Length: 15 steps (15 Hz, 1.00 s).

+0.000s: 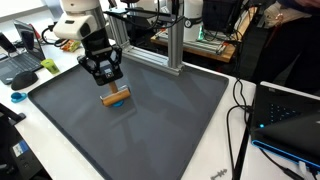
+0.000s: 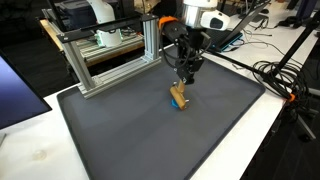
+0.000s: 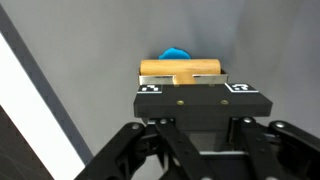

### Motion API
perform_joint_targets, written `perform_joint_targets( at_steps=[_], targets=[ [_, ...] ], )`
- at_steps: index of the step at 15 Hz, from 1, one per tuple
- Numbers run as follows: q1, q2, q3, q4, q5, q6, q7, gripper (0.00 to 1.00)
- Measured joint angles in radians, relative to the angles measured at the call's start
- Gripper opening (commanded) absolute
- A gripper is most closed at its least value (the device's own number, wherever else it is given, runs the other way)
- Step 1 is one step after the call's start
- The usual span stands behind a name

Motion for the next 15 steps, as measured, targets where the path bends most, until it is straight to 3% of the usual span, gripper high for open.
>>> perform_joint_targets(
  at_steps=[15],
  targets=[
    [-0.001,0.002,0.028,0.0,0.001,0.001,-0.002,0.22]
  ],
)
